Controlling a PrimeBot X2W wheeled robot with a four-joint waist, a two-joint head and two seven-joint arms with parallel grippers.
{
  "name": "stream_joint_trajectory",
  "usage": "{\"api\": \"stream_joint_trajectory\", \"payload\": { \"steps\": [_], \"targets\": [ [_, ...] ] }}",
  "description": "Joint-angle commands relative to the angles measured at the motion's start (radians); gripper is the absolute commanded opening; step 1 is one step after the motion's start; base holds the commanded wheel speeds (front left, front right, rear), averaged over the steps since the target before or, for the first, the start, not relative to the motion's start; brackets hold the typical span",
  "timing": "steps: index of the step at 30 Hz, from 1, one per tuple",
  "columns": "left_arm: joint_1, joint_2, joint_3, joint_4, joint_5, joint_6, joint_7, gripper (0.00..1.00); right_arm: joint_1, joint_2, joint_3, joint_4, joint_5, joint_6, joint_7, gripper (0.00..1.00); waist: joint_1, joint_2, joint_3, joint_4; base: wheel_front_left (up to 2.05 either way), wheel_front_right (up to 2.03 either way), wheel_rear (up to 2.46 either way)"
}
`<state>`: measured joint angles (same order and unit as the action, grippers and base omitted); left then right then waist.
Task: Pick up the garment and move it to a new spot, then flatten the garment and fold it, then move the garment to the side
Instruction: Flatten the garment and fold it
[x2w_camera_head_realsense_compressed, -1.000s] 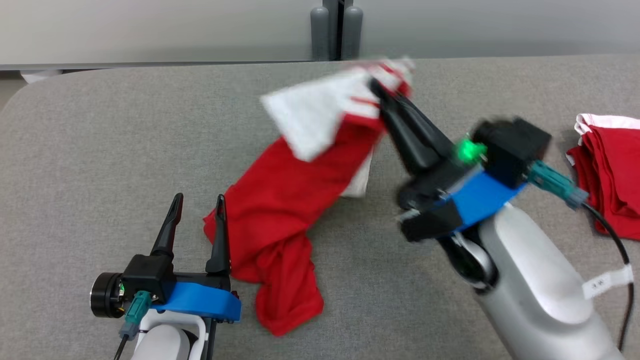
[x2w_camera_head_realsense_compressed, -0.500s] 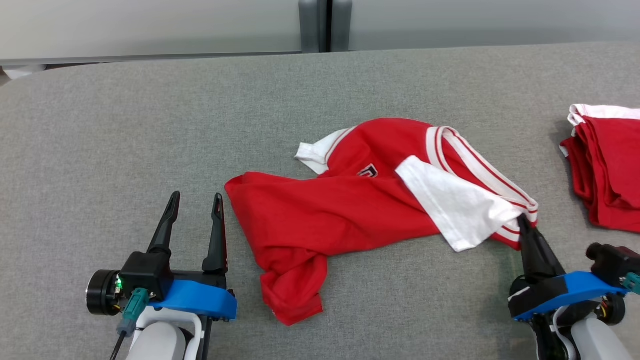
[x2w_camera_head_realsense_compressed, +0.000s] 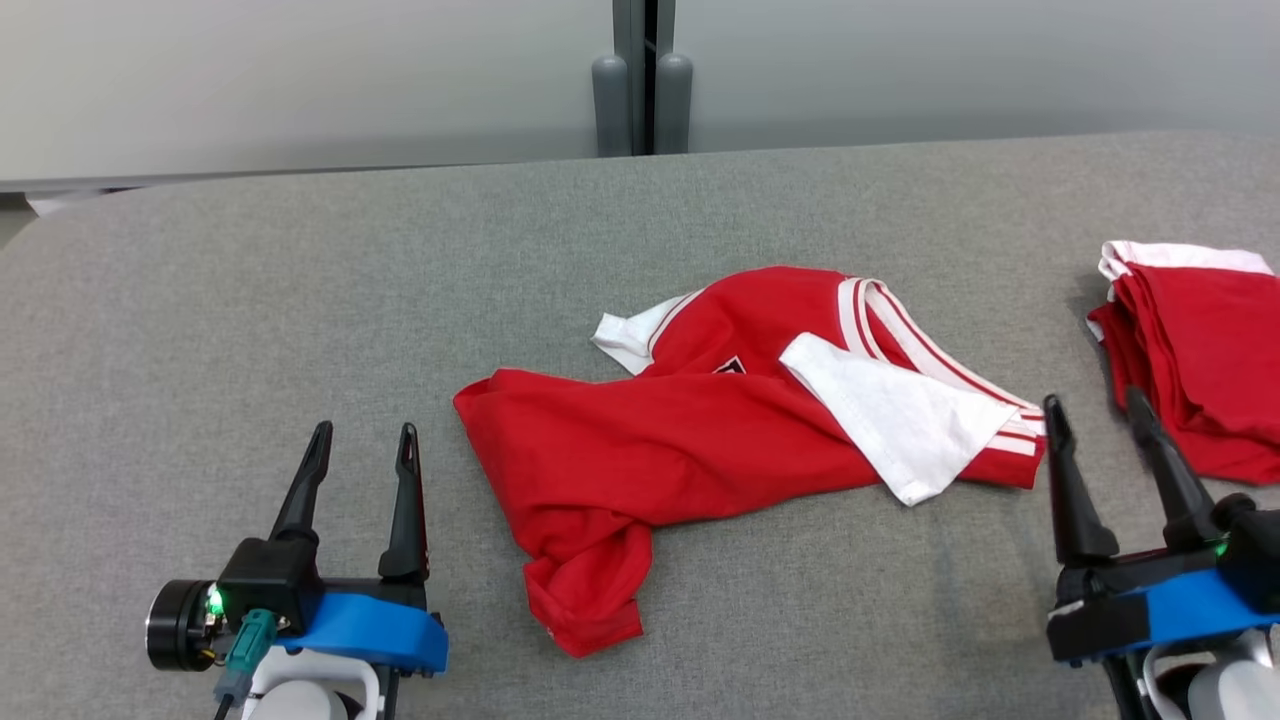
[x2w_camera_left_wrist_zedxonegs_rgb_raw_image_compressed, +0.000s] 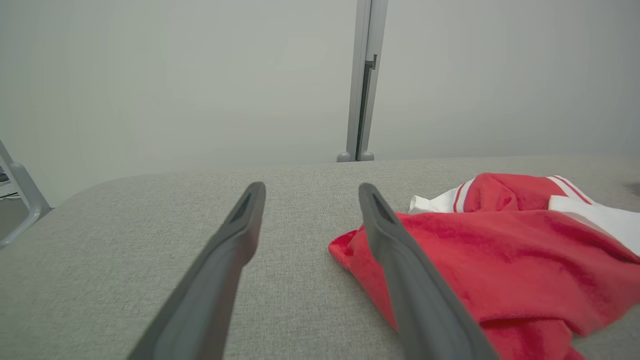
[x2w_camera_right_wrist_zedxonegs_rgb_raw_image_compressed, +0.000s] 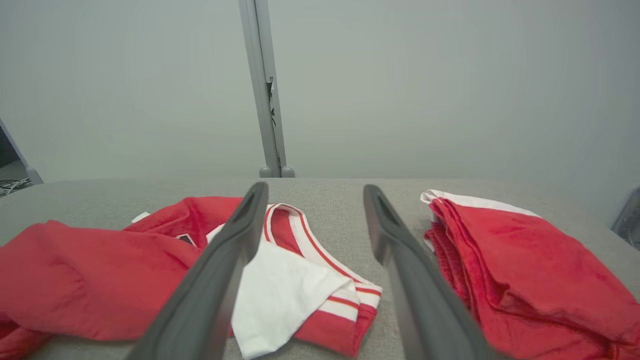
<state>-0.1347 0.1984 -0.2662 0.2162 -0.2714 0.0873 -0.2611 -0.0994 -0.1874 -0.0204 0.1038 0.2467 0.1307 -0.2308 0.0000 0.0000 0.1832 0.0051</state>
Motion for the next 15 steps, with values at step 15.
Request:
{"api": "stream_joint_trajectory", "payload": {
  "steps": [15],
  "targets": [
    [0.042,0.021,-0.005,-0.041,-0.012,0.019,0.029,1.00,0.130,0.082,-0.020,-0.248,-0.068,0.000,0.143,1.00,0.0000,0.0000,-0.027,0.004,0.00,0.00,0.00]
  ]
}}
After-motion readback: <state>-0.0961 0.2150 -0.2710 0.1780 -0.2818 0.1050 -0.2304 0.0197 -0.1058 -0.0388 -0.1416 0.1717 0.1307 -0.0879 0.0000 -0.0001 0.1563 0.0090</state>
